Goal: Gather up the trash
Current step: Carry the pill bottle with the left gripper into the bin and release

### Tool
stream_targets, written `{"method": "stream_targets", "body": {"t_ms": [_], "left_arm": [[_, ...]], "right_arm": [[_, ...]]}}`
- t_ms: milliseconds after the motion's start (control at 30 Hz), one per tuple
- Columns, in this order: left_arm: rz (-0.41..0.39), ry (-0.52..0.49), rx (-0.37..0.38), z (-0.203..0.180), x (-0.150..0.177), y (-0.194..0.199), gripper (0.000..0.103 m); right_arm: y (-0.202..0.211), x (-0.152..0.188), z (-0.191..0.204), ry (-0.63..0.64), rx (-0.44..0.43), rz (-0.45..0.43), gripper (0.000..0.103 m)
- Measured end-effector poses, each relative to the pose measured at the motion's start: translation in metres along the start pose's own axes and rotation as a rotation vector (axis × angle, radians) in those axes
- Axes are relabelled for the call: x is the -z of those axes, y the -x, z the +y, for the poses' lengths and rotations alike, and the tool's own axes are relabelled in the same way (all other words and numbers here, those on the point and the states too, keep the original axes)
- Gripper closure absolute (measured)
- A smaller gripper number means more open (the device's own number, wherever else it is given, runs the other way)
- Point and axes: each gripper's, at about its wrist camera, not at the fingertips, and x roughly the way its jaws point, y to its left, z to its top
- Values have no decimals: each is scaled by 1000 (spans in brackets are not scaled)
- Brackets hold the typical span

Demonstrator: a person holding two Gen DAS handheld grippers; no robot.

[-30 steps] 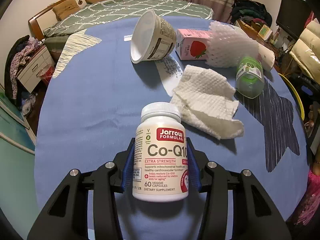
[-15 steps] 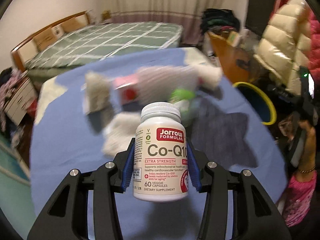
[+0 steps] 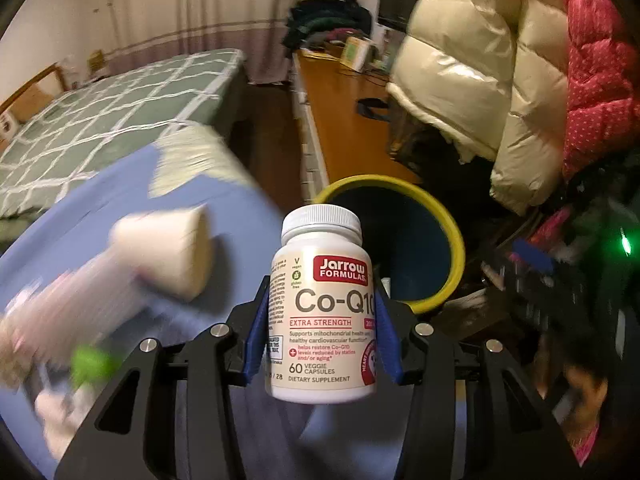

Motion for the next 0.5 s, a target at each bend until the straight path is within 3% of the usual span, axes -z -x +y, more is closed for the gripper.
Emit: {"method": "stream_targets", "body": {"t_ms": [200,433,467,500], "left_arm": [[65,-5,48,-36,-43,-75,56],[98,-19,52,-65,-61,-133,55],[98,-21,41,-67,-62,-137,33],[87,-17,28,-68,-62,-137,19]], "right_arm": [[-2,3,-27,-36,22,11,33],[-9,4,-46,-67,45,22,33],[-10,5,-47,-67,46,24,33],[-11,5,-48,-67,46,28,33]]}}
